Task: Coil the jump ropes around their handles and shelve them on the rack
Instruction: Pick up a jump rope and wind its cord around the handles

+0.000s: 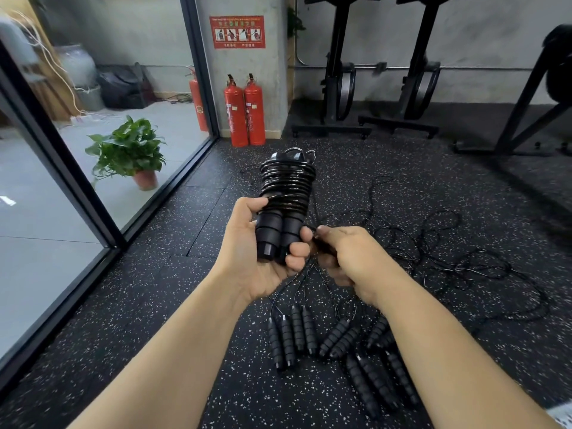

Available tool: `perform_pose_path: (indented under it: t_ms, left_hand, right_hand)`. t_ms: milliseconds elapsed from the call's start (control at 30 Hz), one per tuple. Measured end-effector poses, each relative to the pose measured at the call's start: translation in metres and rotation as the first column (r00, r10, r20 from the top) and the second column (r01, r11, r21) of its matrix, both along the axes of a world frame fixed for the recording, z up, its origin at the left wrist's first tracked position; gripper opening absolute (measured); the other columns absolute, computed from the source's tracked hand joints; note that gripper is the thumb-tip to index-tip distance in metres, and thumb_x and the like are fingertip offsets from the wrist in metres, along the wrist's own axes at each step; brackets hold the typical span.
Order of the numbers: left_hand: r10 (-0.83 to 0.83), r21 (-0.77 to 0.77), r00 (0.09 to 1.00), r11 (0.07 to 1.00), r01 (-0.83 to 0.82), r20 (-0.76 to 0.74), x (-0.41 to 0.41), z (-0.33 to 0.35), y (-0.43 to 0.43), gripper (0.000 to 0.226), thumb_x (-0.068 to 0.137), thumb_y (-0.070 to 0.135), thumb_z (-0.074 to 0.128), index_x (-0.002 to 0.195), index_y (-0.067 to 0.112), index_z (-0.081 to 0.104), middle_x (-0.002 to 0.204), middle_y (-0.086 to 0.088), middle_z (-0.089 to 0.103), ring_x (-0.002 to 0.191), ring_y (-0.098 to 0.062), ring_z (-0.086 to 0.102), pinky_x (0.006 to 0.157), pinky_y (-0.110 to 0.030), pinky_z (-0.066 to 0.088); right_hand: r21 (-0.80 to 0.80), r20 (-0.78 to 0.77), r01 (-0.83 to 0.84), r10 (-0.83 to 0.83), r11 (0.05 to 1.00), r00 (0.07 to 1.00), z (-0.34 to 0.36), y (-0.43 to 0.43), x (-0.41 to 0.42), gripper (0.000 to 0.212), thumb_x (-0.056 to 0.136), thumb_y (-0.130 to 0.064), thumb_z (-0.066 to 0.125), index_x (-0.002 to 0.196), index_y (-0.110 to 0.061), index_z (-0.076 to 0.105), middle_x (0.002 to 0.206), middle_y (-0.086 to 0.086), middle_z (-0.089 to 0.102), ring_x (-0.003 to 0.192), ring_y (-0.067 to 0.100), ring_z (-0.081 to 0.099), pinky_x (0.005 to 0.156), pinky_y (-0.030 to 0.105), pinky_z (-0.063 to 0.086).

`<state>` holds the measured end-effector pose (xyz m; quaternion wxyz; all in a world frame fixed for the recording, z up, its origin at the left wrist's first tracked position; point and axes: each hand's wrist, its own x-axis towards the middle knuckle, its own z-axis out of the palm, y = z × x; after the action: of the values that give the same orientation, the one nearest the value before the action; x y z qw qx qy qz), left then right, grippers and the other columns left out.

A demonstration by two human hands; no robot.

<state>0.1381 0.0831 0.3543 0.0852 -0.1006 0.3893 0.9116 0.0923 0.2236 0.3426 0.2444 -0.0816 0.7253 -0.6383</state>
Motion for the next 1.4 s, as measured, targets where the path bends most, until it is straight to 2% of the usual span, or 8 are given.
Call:
perform_pose_path:
  t_ms: [100, 200, 300, 567, 833, 967, 1167, 1400]
  left_hand:
    - [0.02, -0.094, 1.0, 0.995, -0.019, 0.003, -0.001, -0.001, 0.002, 0.041, 0.079, 0.04, 0.042, 0.094, 0.004, 0.055, 0.073, -0.014, 0.055, 0.051, -0.019, 0.043, 0.044, -0.02, 0.033]
    - [0.087, -0.315, 0.995, 0.947, -0.066, 0.051, -0.005, -0.007, 0.004, 0.041, 0.092, 0.04, 0.037, 0.091, 0.005, 0.058, 0.07, -0.012, 0.057, 0.048, -0.019, 0.045, 0.043, -0.02, 0.034]
    - [0.163, -0.491, 0.985, 0.863, -0.117, 0.052, -0.009, -0.012, 0.009, 0.035, 0.09, 0.041, 0.043, 0.087, 0.01, 0.06, 0.071, -0.011, 0.059, 0.046, -0.02, 0.046, 0.047, -0.021, 0.032]
    - [0.273, -0.571, 0.962, 0.794, -0.208, 0.028, -0.007, -0.012, 0.012, 0.032, 0.092, 0.036, 0.045, 0.069, 0.017, 0.055, 0.055, -0.001, 0.053, 0.044, -0.018, 0.044, 0.054, -0.027, 0.033]
    - [0.181, -0.606, 0.983, 0.781, -0.153, -0.014, -0.005, -0.014, 0.007, 0.025, 0.072, 0.039, 0.059, 0.075, 0.014, 0.057, 0.059, -0.001, 0.049, 0.049, -0.017, 0.044, 0.053, -0.026, 0.034]
    - [0.135, -0.622, 0.99, 0.772, -0.129, -0.038, -0.005, -0.014, 0.008, 0.018, 0.06, 0.03, 0.056, 0.068, 0.015, 0.052, 0.051, 0.001, 0.048, 0.043, -0.017, 0.042, 0.049, -0.025, 0.03]
    - [0.163, -0.641, 0.986, 0.754, -0.146, -0.032, -0.005, -0.015, 0.006, 0.022, 0.061, 0.029, 0.053, 0.078, 0.014, 0.05, 0.056, 0.0, 0.045, 0.045, -0.017, 0.04, 0.048, -0.023, 0.03]
    - [0.175, -0.626, 0.984, 0.763, -0.159, -0.037, -0.008, -0.017, 0.004, 0.013, 0.084, 0.02, 0.051, 0.072, 0.015, 0.05, 0.056, -0.004, 0.047, 0.038, -0.015, 0.041, 0.044, -0.019, 0.031]
  right_hand:
    - [0.065, -0.051, 0.022, -0.018, 0.998, 0.999, 0.003, 0.001, 0.001, 0.033, 0.103, -0.026, 0.041, 0.073, -0.013, 0.049, 0.054, 0.003, 0.04, 0.035, 0.008, 0.028, 0.036, 0.02, 0.02]
    - [0.39, -0.468, 0.16, 0.045, 0.907, 0.882, 0.001, -0.003, 0.006, 0.04, 0.101, -0.028, 0.042, 0.063, -0.018, 0.046, 0.06, 0.0, 0.049, 0.053, 0.016, 0.044, 0.054, 0.029, 0.033]
    - [0.472, -0.652, 0.289, 0.108, 0.833, 0.751, -0.004, -0.011, 0.02, 0.035, 0.101, -0.031, 0.038, 0.068, -0.021, 0.045, 0.069, -0.001, 0.056, 0.069, 0.027, 0.054, 0.062, 0.034, 0.038]
    - [0.48, -0.772, 0.317, 0.222, 0.818, 0.596, -0.001, -0.021, 0.039, 0.009, 0.097, -0.015, 0.044, 0.1, -0.014, 0.053, 0.098, 0.004, 0.061, 0.087, 0.027, 0.058, 0.065, 0.032, 0.032]
    - [0.522, -0.816, 0.342, 0.341, 0.782, 0.467, 0.006, -0.018, 0.046, 0.021, 0.094, -0.009, 0.048, 0.114, -0.009, 0.051, 0.103, 0.004, 0.063, 0.088, 0.026, 0.063, 0.065, 0.026, 0.031]
    - [0.519, -0.853, 0.508, 0.383, 0.687, 0.355, 0.003, -0.021, 0.045, 0.025, 0.06, -0.003, 0.081, 0.078, -0.006, 0.064, 0.059, 0.002, 0.062, 0.042, 0.022, 0.057, 0.044, 0.023, 0.022]
    - [0.416, -0.906, 0.516, 0.294, 0.749, 0.304, -0.005, -0.024, 0.043, 0.029, 0.056, -0.002, 0.082, 0.065, -0.011, 0.057, 0.051, 0.0, 0.053, 0.033, 0.025, 0.047, 0.046, 0.018, -0.002]
    - [0.344, -0.909, 0.41, 0.19, 0.845, 0.372, -0.008, -0.017, 0.03, 0.009, 0.084, -0.025, 0.065, 0.084, -0.018, 0.059, 0.076, -0.004, 0.061, 0.06, 0.024, 0.058, 0.05, 0.033, 0.04]
